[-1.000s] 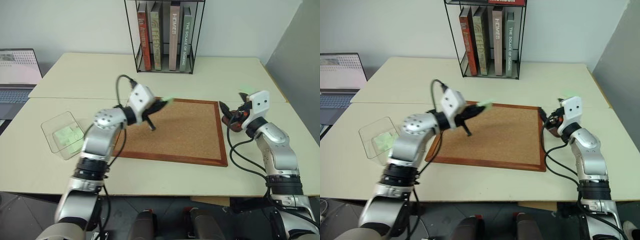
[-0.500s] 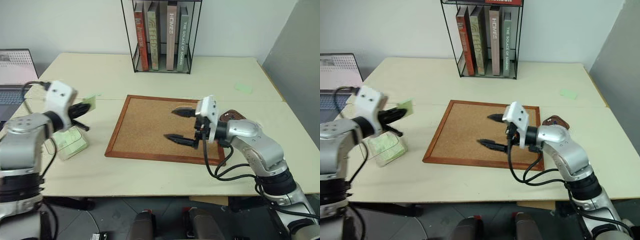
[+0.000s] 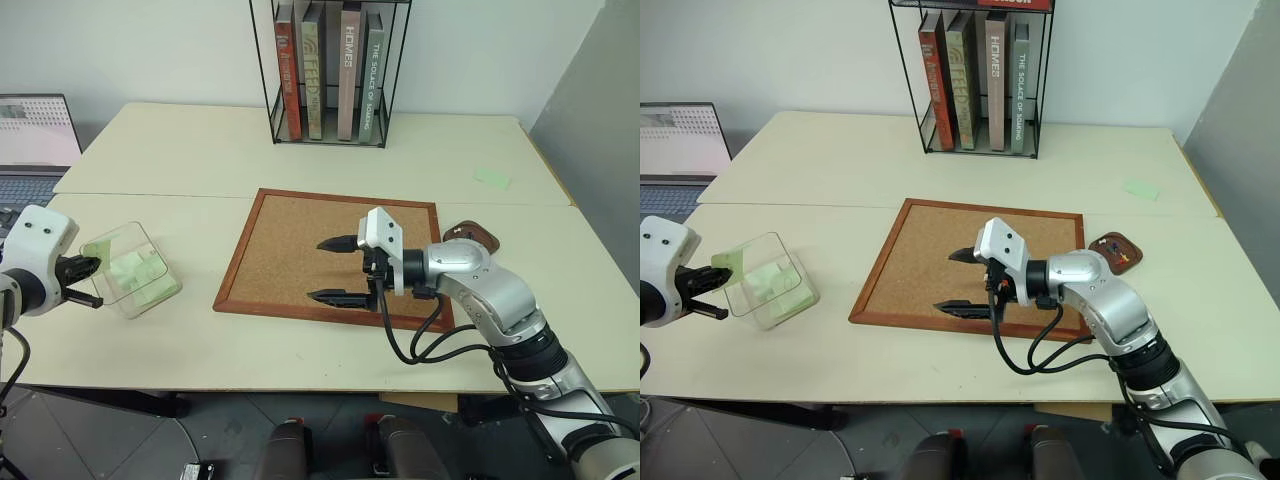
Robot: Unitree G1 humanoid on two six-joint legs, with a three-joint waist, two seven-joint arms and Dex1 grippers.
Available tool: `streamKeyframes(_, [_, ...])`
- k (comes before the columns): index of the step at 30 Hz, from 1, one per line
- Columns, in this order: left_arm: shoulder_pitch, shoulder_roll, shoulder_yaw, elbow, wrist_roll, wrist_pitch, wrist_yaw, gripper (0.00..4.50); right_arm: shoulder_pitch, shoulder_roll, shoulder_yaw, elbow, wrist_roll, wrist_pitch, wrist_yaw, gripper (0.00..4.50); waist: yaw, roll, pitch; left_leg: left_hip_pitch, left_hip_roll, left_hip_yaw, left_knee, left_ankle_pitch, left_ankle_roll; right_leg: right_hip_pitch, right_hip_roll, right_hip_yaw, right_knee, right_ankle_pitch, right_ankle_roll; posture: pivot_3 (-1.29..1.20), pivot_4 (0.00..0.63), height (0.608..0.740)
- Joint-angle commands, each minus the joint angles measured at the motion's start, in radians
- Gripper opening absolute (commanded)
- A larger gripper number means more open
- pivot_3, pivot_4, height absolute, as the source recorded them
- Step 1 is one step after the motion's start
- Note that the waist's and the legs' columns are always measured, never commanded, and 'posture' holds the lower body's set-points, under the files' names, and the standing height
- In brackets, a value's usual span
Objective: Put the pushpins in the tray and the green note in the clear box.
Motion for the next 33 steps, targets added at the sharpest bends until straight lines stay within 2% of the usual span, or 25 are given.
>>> streamKeyframes(1, [-0.029, -0.014, 0.025, -0.009, -0.012, 0.010, 0.041, 0.48, -0.021, 0.014, 0.000, -0.015, -0.007, -0.024, 0.017, 4.50, 0.000, 0.000, 0.000, 0.000, 0.000, 0.000, 0.000, 0.000, 0.000, 0.000, 0.000, 0.000, 0.000, 0.000, 0.000, 0.00, 0.150, 0.740])
streamKeyframes(4, [-0.026, -0.015, 0.027, -0.018, -0.030, 0.031, 0.038, 1.18, -0.023, 0.019, 0.002, -0.014, -0.014, -0.027, 0.022, 4.50, -0.001, 0.000, 0.000, 0.000, 0.000, 0.000, 0.000, 0.000, 0.000, 0.000, 0.000, 0.000, 0.000, 0.000, 0.000, 0.00, 0.150, 0.740])
streamKeyframes(5, [-0.024, -0.014, 0.028, -0.022, -0.035, 0.036, 0.038, 1.20, -0.023, 0.020, 0.002, -0.014, -0.015, -0.027, 0.023, 4.50, -0.001, 0.000, 0.000, 0.000, 0.000, 0.000, 0.000, 0.000, 0.000, 0.000, 0.000, 0.000, 0.000, 0.000, 0.000, 0.00, 0.150, 0.740])
streamKeyframes(12, [-0.032, -0.012, 0.039, -0.044, -0.065, 0.075, 0.049, 2.66, -0.023, 0.022, -0.005, -0.019, -0.017, -0.017, 0.028, 4.50, -0.002, 0.000, 0.000, 0.000, 0.000, 0.000, 0.000, 0.000, 0.000, -0.001, 0.000, 0.000, 0.000, 0.000, 0.000, 0.00, 0.150, 0.740])
streamKeyframes(14, [-0.045, -0.010, 0.041, -0.048, -0.073, 0.085, 0.056, 2.92, -0.022, 0.024, -0.006, -0.020, -0.018, -0.016, 0.028, 4.50, -0.002, 0.000, 0.000, 0.000, 0.000, 0.000, 0.000, 0.000, 0.000, -0.001, 0.000, 0.000, 0.000, 0.000, 0.000, 0.00, 0.150, 0.740])
streamKeyframes(17, [-0.059, -0.009, 0.049, -0.046, -0.094, 0.099, 0.058, 3.62, -0.017, 0.026, -0.009, -0.019, -0.020, -0.017, 0.029, 4.50, -0.002, 0.000, 0.000, 0.000, 0.000, 0.000, 0.000, 0.000, 0.000, -0.001, 0.000, 0.000, 0.000, 0.000, 0.000, 0.00, 0.150, 0.740])
streamKeyframes(26, [-0.128, -0.045, 0.054, -0.131, -0.144, -0.004, 0.069, 3.62, 0.035, 0.049, -0.080, -0.047, 0.004, -0.025, -0.030, 4.50, 0.003, -0.001, 0.000, 0.000, 0.000, 0.000, 0.000, 0.000, 0.000, -0.001, 0.000, 0.000, 0.000, 0.001, -0.001, 0.00, 0.150, 0.740])
streamKeyframes(29, [-0.170, -0.142, 0.033, -0.226, -0.151, -0.151, 0.115, 3.62, 0.103, 0.044, -0.161, -0.105, 0.053, 0.014, -0.075, 4.50, 0.017, -0.001, 0.000, 0.000, -0.001, 0.001, 0.000, 0.000, 0.000, 0.000, -0.001, 0.001, 0.000, 0.003, -0.004, 0.00, 0.150, 0.740])
streamKeyframes(33, [-0.208, -0.209, -0.029, -0.315, -0.211, -0.112, 0.112, 3.62, 0.223, 0.024, -0.250, -0.189, 0.081, 0.019, -0.141, 4.50, 0.022, -0.001, -0.001, -0.001, -0.001, 0.001, 0.000, 0.000, 0.000, 0.000, -0.001, 0.001, -0.001, 0.003, -0.005, 0.00, 0.150, 0.740])
